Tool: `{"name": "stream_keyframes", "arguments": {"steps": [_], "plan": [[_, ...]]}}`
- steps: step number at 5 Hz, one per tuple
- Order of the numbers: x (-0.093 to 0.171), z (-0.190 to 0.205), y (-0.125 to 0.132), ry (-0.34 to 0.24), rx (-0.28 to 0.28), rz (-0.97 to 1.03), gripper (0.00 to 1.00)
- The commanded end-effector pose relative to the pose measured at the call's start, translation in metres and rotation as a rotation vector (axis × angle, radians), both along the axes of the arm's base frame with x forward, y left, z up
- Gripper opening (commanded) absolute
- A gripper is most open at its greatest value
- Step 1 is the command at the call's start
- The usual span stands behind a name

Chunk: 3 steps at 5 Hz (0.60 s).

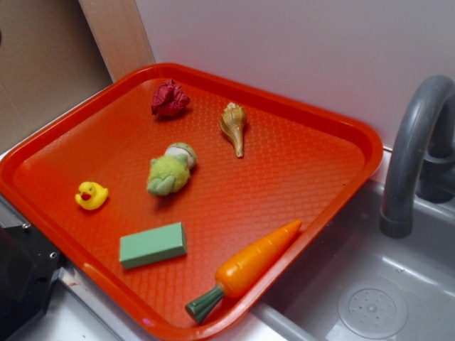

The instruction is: Grab the shell.

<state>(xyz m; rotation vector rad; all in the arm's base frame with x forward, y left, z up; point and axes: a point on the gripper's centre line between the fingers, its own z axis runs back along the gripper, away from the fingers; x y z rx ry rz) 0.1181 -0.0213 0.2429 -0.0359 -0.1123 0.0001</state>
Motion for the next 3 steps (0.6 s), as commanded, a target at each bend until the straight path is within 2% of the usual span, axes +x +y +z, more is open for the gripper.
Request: {"name": "stream_keyframes", "arguments": {"steps": [1,2,3], "plan": [[0.0,0.0,0.0,0.0,0.0,0.0,1.0],[0.015,0.003,-0.028,0.008,-0.043,0.054,1.0],[0.04,0.0,-0.052,-0.005,-0.052,0.138,1.0]]}}
